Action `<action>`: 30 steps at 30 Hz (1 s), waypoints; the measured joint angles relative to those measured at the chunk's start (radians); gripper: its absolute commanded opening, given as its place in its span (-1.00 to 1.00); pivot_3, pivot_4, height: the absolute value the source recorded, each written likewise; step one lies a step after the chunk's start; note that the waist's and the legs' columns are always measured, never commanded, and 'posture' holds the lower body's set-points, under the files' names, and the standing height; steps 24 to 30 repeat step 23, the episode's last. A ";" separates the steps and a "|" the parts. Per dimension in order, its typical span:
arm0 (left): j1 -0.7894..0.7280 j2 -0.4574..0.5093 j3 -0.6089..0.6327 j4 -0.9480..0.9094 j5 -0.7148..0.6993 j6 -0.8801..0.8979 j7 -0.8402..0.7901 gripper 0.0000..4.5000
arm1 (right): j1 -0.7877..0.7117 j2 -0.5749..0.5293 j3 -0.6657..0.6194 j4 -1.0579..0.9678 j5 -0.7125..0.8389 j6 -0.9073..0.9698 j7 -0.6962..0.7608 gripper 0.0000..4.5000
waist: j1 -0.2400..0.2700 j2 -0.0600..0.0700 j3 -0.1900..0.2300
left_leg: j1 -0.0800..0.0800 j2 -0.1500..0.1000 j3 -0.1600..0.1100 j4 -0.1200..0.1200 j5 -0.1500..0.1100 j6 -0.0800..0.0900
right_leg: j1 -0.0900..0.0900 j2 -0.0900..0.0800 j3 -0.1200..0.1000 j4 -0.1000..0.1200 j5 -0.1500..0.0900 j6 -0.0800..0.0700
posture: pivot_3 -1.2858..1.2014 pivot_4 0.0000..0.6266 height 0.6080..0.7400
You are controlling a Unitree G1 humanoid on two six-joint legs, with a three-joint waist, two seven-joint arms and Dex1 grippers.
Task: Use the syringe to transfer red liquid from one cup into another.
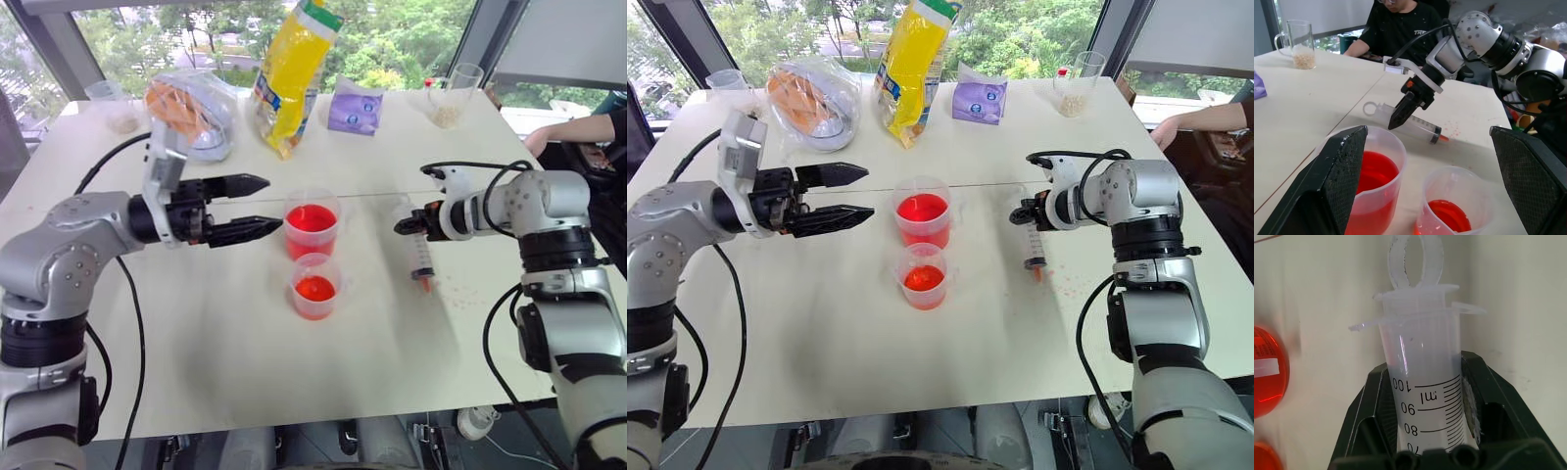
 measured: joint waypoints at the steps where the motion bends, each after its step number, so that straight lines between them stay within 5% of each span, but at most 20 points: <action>1: 0.001 0.001 0.000 -0.005 0.000 0.000 0.000 0.85 | 0.008 0.006 0.002 0.007 -0.015 0.000 0.004 0.48 | 0.002 0.000 0.000 | 0.000 0.000 0.000 0.000 0.000 0.000 | 0.000 0.000 0.000 0.000 0.000 0.000 | 0.03 -0.52 1.00; 3: 0.010 0.001 -0.002 -0.007 0.001 0.000 0.000 0.85 | 0.012 0.014 -0.002 0.006 -0.026 -0.004 0.020 0.95 | 0.001 0.000 0.000 | 0.001 0.000 0.000 0.000 0.000 0.000 | 0.001 0.000 0.000 0.000 0.000 0.000 | 0.03 -0.52 1.00; 4: 0.013 0.001 -0.003 -0.009 0.001 0.000 0.000 0.85 | 0.012 0.017 -0.005 0.001 -0.026 -0.002 0.029 0.98 | 0.001 0.000 0.000 | 0.001 0.000 0.000 0.000 0.000 0.000 | 0.001 0.000 0.000 0.000 0.000 0.000 | 0.03 -0.52 1.00; 9: 0.025 0.020 -0.004 -0.018 0.000 0.002 -0.001 0.85 | 0.041 -0.009 0.007 -0.087 -0.050 0.004 0.063 0.98 | 0.003 0.000 0.000 | 0.000 0.000 0.000 0.000 0.000 0.000 | 0.000 0.000 0.000 0.000 0.000 0.000 | 0.03 -0.52 1.00; 14: 0.059 0.052 0.002 -0.038 -0.006 0.009 -0.004 0.85 | 0.082 -0.155 0.028 -0.333 -0.037 0.005 0.163 0.98 | 0.002 0.001 0.000 | 0.000 0.000 0.000 0.000 0.000 0.000 | -0.001 0.000 0.000 0.000 0.000 0.000 | 0.03 -0.52 1.00; 23: 0.113 0.119 0.044 -0.062 -0.048 0.044 0.000 0.85 | 0.179 -0.347 -0.098 -0.765 0.171 -0.005 0.427 0.98 | 0.003 0.001 0.001 | 0.001 0.001 -0.001 0.000 0.000 0.000 | 0.000 0.000 0.000 0.000 -0.001 0.000 | 0.03 -0.52 1.00; 30: 0.113 0.119 0.044 -0.062 -0.048 0.044 0.000 0.85 | 0.179 -0.347 -0.098 -0.765 0.171 -0.005 0.427 0.98 | 0.003 0.001 0.001 | 0.001 0.001 -0.001 0.000 0.000 0.000 | 0.000 0.000 0.000 0.000 -0.001 0.000 | 0.03 -0.52 1.00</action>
